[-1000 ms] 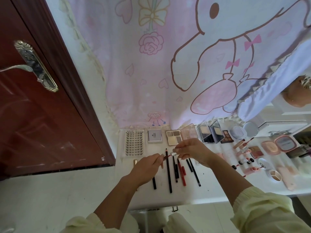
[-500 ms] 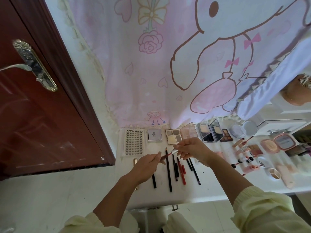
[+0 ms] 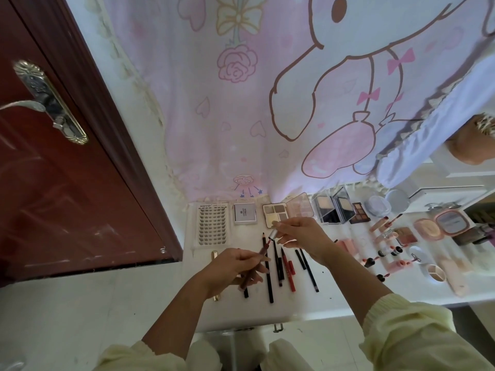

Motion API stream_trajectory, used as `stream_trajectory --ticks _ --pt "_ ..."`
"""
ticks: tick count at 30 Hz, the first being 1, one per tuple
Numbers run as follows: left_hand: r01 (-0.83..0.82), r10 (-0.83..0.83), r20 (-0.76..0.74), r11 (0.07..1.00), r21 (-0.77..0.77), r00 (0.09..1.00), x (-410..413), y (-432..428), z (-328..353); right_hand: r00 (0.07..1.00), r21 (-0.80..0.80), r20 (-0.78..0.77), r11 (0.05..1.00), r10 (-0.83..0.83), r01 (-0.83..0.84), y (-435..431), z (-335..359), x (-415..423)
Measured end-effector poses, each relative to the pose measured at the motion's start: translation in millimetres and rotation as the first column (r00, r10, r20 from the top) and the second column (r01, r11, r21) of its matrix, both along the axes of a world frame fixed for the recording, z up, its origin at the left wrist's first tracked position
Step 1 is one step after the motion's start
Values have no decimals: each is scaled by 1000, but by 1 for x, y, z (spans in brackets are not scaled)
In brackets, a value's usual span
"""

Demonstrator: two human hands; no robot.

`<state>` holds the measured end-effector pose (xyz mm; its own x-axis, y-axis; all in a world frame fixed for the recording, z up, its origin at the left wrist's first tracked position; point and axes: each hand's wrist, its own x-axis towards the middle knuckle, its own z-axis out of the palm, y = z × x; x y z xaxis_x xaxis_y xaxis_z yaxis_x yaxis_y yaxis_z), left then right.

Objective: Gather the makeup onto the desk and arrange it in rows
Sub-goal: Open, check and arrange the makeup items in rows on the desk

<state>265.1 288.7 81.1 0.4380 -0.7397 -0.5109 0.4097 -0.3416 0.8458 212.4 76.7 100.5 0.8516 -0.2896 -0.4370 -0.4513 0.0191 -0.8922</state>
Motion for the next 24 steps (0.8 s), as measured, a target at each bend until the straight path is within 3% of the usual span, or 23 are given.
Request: stream_trajectory --ticks 4,12,16,24 --pt "-5 2 31 995 97 1000 -7 -6 -6 998 -32 -60 999 -17 15 4 -6 11" --pt "-303 245 219 908 291 945 -15 -32 -37 983 -197 -181 979 15 -52 3 -30 38" --pt "-298 111 400 846 443 910 -11 -47 -45 965 -272 -246 950 86 -154 2 -45 51" --pt "-296 -19 442 717 631 897 -8 -69 -61 913 -382 -298 841 280 -383 1 -75 64"
